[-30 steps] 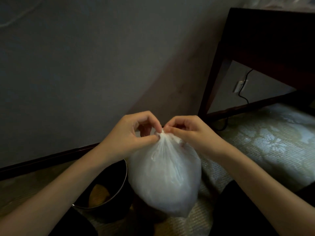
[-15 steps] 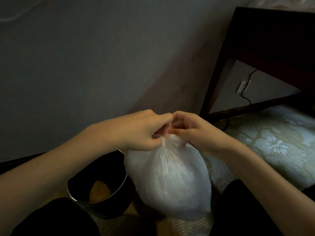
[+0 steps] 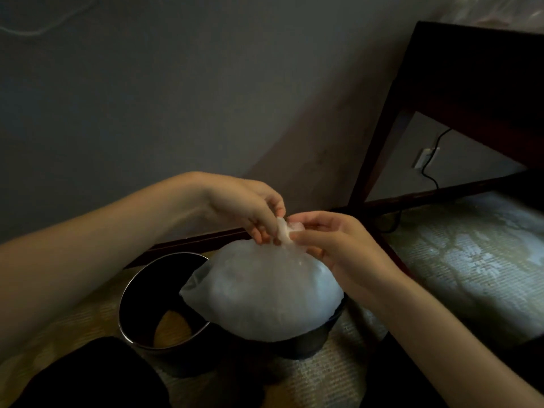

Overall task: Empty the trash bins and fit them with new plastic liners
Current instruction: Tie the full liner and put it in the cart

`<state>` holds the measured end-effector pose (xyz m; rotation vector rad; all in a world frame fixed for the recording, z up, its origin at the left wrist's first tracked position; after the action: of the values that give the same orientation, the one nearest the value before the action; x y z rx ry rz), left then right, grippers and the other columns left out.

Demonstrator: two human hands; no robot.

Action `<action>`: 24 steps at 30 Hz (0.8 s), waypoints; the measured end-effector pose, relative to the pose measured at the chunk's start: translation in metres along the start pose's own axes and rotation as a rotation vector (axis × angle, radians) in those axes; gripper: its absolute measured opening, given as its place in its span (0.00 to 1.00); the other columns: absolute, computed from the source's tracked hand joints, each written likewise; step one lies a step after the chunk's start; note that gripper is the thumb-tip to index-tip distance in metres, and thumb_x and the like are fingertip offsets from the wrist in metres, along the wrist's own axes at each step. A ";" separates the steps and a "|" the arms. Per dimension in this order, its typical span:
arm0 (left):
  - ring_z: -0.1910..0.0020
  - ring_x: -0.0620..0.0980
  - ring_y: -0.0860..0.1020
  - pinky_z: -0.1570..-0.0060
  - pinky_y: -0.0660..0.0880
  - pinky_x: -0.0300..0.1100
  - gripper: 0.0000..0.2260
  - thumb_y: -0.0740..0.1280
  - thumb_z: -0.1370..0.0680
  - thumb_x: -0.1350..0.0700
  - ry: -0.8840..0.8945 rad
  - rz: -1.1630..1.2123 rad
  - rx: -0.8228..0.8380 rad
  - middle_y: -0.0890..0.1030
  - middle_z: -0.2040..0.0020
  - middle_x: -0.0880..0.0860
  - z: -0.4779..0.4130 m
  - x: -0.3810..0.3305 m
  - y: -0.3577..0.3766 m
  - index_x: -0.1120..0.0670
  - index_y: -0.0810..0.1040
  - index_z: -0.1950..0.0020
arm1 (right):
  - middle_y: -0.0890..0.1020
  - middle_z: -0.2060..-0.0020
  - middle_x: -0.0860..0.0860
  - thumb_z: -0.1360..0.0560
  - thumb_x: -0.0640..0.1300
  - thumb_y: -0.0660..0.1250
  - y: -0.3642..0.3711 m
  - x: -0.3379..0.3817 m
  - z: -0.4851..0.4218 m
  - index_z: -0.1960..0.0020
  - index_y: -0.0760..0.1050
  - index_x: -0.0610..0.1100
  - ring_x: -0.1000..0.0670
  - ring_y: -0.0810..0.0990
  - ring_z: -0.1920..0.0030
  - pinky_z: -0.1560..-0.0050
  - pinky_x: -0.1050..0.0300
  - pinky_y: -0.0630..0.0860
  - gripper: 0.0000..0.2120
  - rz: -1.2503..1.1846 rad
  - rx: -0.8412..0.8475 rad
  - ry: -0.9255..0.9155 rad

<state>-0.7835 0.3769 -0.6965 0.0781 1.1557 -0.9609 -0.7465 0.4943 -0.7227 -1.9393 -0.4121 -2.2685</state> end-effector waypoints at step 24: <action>0.55 0.46 0.80 0.55 0.74 0.42 0.05 0.72 0.25 0.58 0.723 -0.526 -0.541 0.80 0.58 0.46 0.047 -0.061 0.009 0.54 0.76 0.54 | 0.86 0.50 0.43 0.30 0.45 0.74 -0.023 0.008 0.008 0.46 0.84 0.43 0.42 0.84 0.46 0.44 0.50 0.80 0.14 -0.080 -0.098 -0.231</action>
<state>-0.7468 0.3946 -0.6303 -0.3594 2.1454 -1.0710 -0.7468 0.5191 -0.7168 -2.2848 -0.4162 -2.1546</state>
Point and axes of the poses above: each hand's wrist, its own z-axis away from the middle knuckle, its own y-axis out of the palm, x = y × z, the point moved 8 cm from there along -z, towards the middle knuckle
